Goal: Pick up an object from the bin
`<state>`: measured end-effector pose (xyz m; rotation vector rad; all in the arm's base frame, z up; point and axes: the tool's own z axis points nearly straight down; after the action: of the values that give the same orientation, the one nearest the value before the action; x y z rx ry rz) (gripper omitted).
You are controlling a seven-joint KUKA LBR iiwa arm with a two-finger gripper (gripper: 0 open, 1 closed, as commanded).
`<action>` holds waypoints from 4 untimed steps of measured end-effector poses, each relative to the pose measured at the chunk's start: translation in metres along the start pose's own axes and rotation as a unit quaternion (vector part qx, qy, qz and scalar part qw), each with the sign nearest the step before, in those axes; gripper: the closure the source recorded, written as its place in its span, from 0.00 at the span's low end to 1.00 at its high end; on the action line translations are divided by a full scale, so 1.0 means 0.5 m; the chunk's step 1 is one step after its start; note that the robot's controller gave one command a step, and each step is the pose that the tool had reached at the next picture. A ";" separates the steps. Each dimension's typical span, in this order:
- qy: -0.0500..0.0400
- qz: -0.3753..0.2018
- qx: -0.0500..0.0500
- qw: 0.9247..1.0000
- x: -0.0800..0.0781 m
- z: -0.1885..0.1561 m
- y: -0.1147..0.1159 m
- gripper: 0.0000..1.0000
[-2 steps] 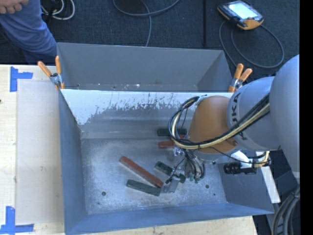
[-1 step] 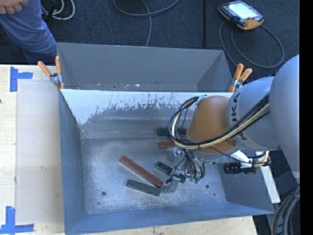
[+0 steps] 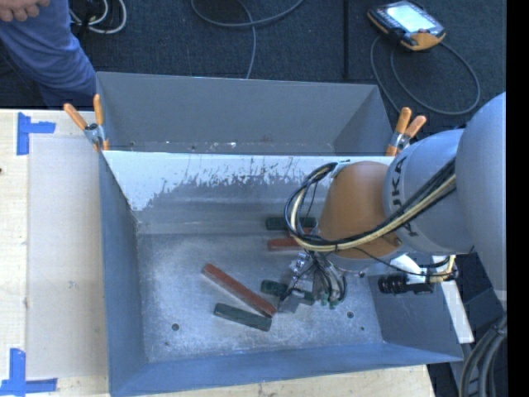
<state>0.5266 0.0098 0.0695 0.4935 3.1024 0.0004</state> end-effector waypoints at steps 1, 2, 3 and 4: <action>0.000 0.000 0.000 1.000 0.000 0.000 0.000 1.00; 0.002 0.000 0.001 1.000 0.003 -0.008 -0.001 1.00; 0.003 0.000 0.001 1.000 0.004 -0.041 -0.002 1.00; 0.004 0.000 0.001 1.000 0.004 -0.073 -0.002 1.00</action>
Offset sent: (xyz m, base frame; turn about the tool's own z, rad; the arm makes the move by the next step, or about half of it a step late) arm 0.0000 0.0000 0.0578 0.0000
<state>0.5243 0.0095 0.1057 0.4935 3.1098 -0.0019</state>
